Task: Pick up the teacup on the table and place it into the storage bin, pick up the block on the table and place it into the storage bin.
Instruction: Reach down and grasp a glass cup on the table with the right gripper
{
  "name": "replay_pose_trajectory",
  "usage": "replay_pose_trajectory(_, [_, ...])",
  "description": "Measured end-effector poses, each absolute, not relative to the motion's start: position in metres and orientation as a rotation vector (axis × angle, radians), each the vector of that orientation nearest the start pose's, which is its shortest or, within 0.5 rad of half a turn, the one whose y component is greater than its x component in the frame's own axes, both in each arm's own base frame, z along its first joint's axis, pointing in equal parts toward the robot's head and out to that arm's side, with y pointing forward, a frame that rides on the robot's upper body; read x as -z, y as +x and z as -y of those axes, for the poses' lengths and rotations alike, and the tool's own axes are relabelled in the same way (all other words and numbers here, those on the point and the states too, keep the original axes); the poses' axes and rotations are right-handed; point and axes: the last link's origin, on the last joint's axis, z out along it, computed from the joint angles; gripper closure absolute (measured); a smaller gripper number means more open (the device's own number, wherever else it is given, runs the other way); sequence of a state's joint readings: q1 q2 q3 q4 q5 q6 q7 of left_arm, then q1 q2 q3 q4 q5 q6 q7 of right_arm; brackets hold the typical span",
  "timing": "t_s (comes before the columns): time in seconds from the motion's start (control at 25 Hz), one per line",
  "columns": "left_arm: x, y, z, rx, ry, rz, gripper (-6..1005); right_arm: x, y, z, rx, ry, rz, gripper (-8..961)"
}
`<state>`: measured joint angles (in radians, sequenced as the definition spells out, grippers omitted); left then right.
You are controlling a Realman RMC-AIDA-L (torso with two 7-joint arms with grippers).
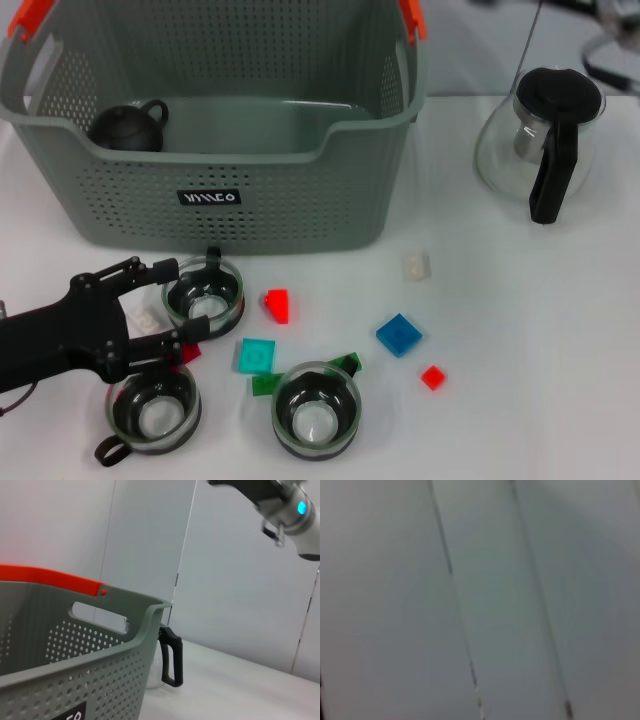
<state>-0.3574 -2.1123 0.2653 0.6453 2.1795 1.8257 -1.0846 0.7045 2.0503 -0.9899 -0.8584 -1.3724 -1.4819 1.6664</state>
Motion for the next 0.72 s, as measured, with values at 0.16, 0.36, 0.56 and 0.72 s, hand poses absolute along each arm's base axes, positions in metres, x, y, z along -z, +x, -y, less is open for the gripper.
replay_pose_trajectory(0.16, [-0.022,-0.318,-0.249,0.865,-2.555,0.587,165,-0.053,0.119,-0.365,-1.141,-2.852,-0.241,508])
replay_pose_trajectory(0.36, [-0.024,-0.319,-0.249,0.861,-2.555,0.590,165,-0.049,0.125,-0.334,-0.599,-3.209,-0.073,508])
replay_pose_trajectory(0.56, [-0.025,-0.321,-0.249,0.851,-2.548,0.596,166,-0.023,0.109,-0.323,-0.043,-3.309,0.015,508])
replay_pose_trajectory(0.72, [-0.025,-0.321,-0.250,0.846,-2.547,0.595,166,0.010,0.090,-0.312,0.266,-3.385,0.228,508])
